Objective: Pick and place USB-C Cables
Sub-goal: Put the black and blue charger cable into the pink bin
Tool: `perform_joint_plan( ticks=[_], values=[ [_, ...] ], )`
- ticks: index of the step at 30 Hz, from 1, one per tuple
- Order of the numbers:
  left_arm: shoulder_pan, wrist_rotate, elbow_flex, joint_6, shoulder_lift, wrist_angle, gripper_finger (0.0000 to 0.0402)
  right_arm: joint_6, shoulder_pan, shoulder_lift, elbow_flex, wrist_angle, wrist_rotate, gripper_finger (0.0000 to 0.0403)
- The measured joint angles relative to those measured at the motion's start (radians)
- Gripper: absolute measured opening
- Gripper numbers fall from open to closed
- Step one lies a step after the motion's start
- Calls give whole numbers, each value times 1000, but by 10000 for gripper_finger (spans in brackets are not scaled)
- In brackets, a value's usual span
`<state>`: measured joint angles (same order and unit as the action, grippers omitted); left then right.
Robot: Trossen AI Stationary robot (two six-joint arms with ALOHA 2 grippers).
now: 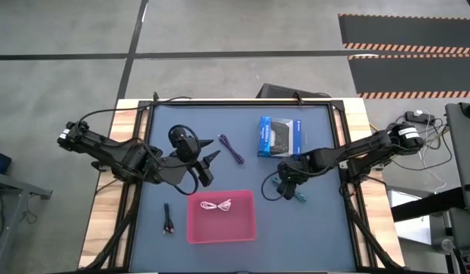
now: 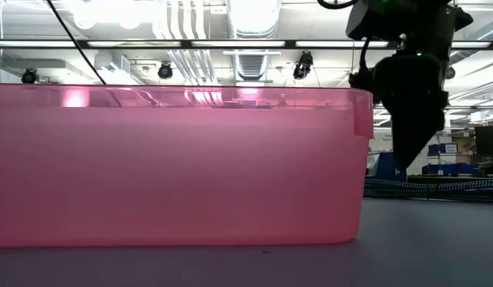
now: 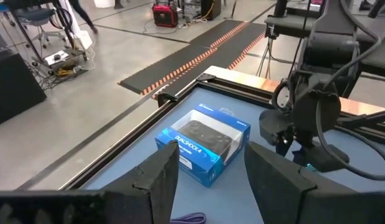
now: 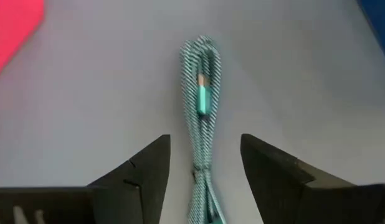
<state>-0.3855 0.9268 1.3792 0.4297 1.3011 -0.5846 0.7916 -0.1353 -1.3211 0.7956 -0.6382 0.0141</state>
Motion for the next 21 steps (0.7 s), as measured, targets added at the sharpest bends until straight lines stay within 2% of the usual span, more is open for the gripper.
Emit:
perform_joint_plan(
  ticks=[4, 14, 21],
  values=[
    [0, 11, 0, -1, -14, 1, 166, -26, -8, -35, -2, 27, -41, 184],
    [0, 28, 0, -22, -23, 1, 167, -29, -38, -164, -4, 73, -45, 167],
    [0, 29, 0, -23, -22, 1, 166, -27, -37, -196, -2, 71, -51, 128]
  ],
)
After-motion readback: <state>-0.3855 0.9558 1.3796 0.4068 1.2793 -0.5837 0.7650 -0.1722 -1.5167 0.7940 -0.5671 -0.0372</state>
